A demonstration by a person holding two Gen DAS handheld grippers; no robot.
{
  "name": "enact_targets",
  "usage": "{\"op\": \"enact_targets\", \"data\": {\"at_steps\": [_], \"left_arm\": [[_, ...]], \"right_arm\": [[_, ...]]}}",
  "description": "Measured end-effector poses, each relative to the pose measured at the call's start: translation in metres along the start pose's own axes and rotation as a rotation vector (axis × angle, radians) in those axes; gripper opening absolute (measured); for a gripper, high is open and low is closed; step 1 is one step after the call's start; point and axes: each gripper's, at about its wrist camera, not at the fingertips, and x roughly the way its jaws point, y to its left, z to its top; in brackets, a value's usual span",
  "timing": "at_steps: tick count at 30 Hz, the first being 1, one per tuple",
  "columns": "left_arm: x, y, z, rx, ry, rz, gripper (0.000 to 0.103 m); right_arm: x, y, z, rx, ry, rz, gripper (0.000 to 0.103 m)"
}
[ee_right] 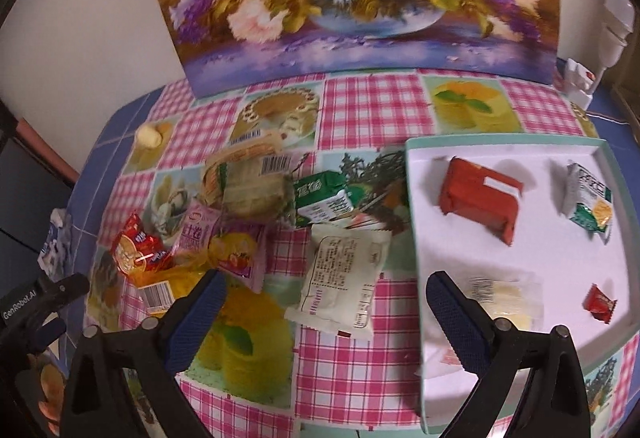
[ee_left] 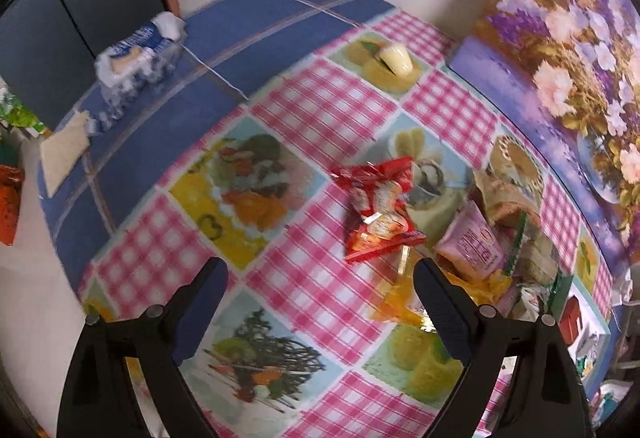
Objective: Organize snacks
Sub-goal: 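Withdraw both tools from the tray back toward the snack pile, then grasp the yellow barcode bag with the left tool while the right tool grasps the white printed pastry packet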
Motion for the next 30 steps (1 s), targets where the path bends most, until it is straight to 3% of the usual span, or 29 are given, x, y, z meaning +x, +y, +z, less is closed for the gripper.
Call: {"op": "enact_targets", "data": {"at_steps": [10,30], "left_arm": [[0.029,-0.056,-0.014,0.110,0.105,-0.167,0.094],[0.055,-0.092,-0.028,0.214,0.151,-0.127,0.094]], "right_arm": [[0.032,0.001,-0.004,-0.009,0.072,-0.047,0.090],[0.050,0.006,-0.008,-0.058,0.105,-0.085,0.084]]}}
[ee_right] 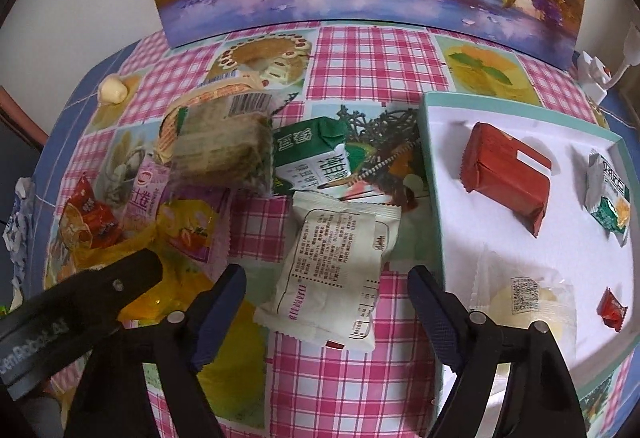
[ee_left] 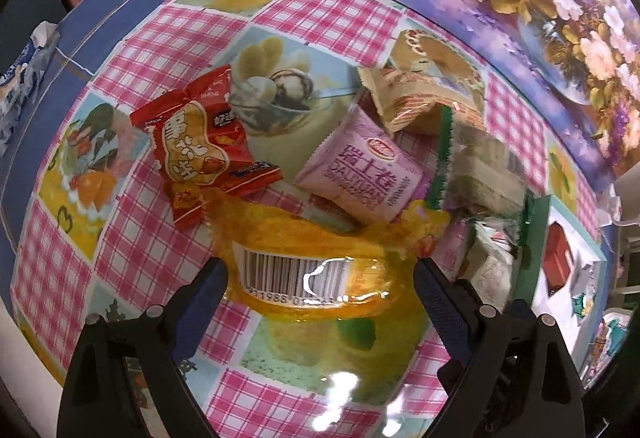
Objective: Organize snacks
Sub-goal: 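Grasp the yellow barcode bag with the left tool while the right tool grasps the white printed pastry packet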
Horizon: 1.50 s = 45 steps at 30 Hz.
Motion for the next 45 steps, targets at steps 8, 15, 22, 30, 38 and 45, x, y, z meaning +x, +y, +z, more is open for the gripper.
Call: {"op": "enact_targets", "data": {"at_steps": [8,15,22,30,38,45], "left_arm": [[0.002,0.003,0.001,0.003,-0.012,0.053,0.094],[0.004,0.001,0.002,0.027,-0.017,0.073,0.093],[0.004,-0.007,0.003,0.041,-0.026,0.076,0.085],[-0.012,-0.003,0.003,0.040,-0.050,0.050,0.082],[-0.041,-0.002,0.008,0.037,-0.119,0.050,0.082],[-0.065,-0.005,0.008,0.037,-0.177,0.043,0.082]], "right_arm": [[0.010,-0.001,-0.001,0.007,0.024,-0.005,0.077],[0.012,0.002,0.000,-0.010,0.012,-0.036,0.060],[0.011,0.001,0.000,-0.008,0.001,-0.035,0.057],[0.001,-0.003,0.001,0.011,-0.019,-0.030,0.057],[-0.027,-0.010,0.008,0.039,-0.073,-0.008,0.057],[-0.059,-0.019,0.018,0.066,-0.121,-0.004,0.057]]}}
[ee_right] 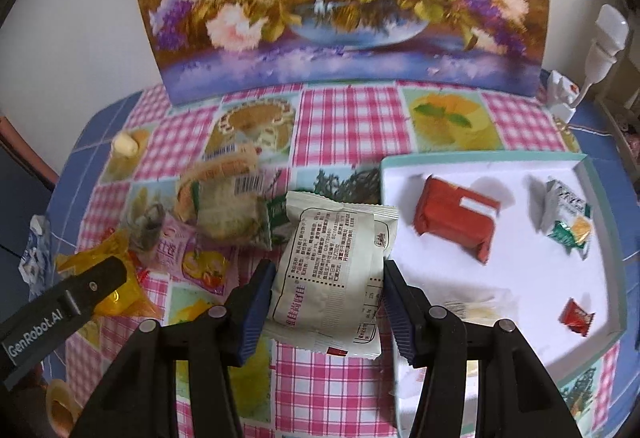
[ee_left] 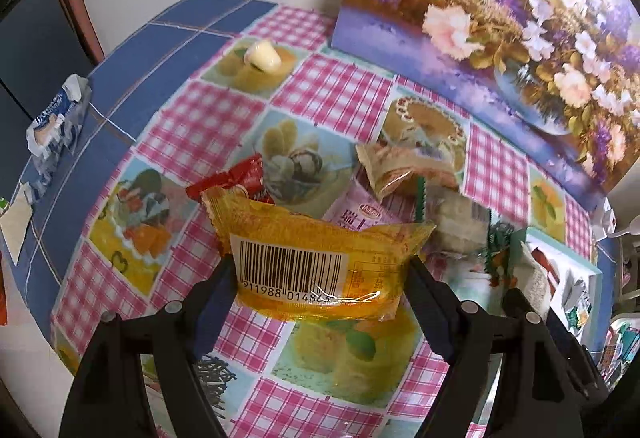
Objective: Organize snacks
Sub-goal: 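Grasp the yellow barcode bag with the left tool while the right tool grasps the white printed pastry packet, then carry the yellow bag and white packet into the tray and release both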
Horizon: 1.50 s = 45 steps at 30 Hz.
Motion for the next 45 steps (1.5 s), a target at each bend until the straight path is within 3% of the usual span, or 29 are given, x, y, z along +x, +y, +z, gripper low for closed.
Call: {"op": "enact_targets", "data": {"at_steps": [10,26,45], "left_arm": [[-0.030,-0.020,0.003,0.025,-0.064,-0.016,0.082],[-0.055,-0.077,-0.011,0.126,-0.108,-0.057,0.082],[-0.059,-0.197,-0.063,0.405,-0.106,-0.088,0.082]], "right_arm": [[-0.034,-0.027,0.017,0.051,-0.034,-0.047,0.057],[-0.084,-0.115,0.030,0.206,-0.108,-0.138,0.057],[-0.093,-0.216,0.015,0.393,-0.094,-0.232,0.057]]}}
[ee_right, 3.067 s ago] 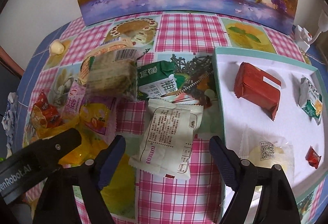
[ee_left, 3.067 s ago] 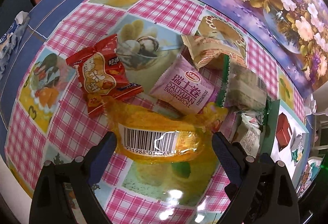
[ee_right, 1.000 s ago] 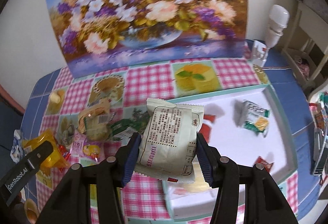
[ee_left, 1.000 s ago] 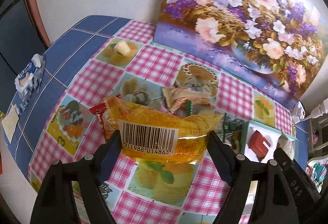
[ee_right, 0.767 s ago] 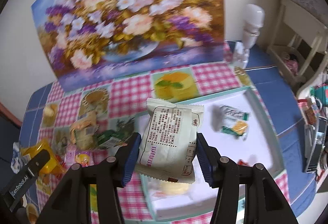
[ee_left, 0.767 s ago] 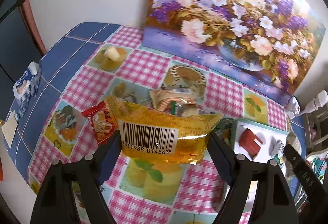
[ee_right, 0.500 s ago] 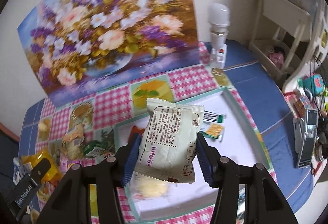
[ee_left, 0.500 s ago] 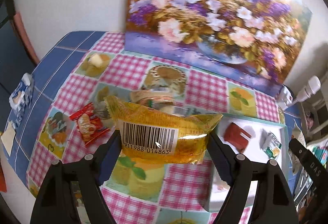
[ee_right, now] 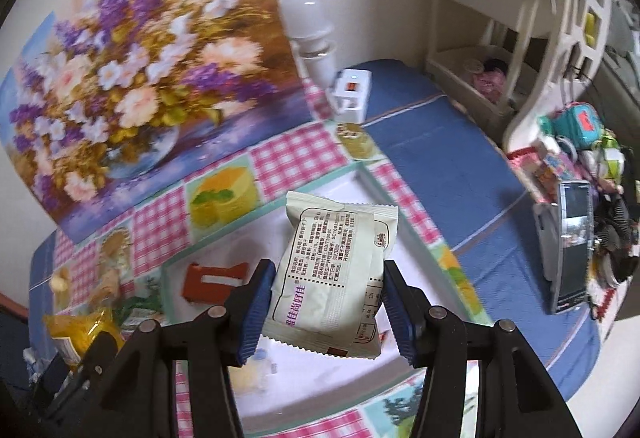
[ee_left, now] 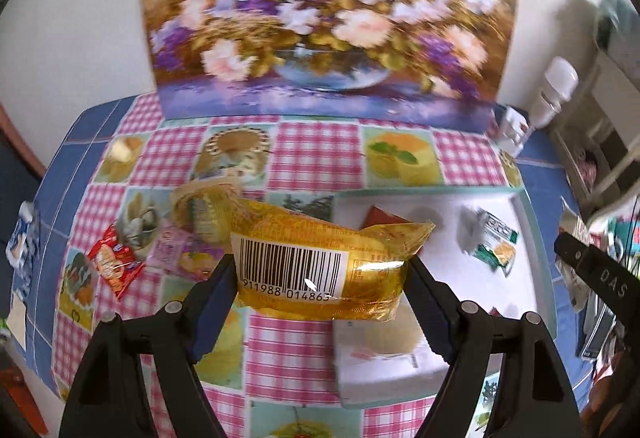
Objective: Organize snacks
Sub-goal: 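Carry the yellow bag and white packet into the tray and release both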
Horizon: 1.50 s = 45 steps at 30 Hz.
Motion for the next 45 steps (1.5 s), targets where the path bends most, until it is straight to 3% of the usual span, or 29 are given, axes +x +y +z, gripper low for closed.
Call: {"op": "enact_targets", "data": {"at_steps": [11,18,22,31,45], "left_arm": [[0.029,-0.056,-0.006,0.116,0.047,-0.004,0.082],[0.053,-0.084,-0.009,0.174,0.074,-0.006,0.083],[0.069,-0.097,-0.011,0.190,0.093,-0.014,0.083],[0.087,-0.105,-0.013,0.183,0.122,-0.022,0.083],[0.078,-0.095,-0.004,0.142,0.121,-0.028,0.083]], "right_arm": [[0.031,-0.027,0.000,0.035,0.044,-0.062,0.057],[0.078,-0.039,-0.011,0.059,0.160,-0.097,0.057],[0.089,-0.045,-0.013,0.062,0.179,-0.112,0.057],[0.098,-0.052,-0.014,0.078,0.199,-0.118,0.057],[0.082,-0.046,-0.005,0.068,0.178,-0.081,0.057]]}}
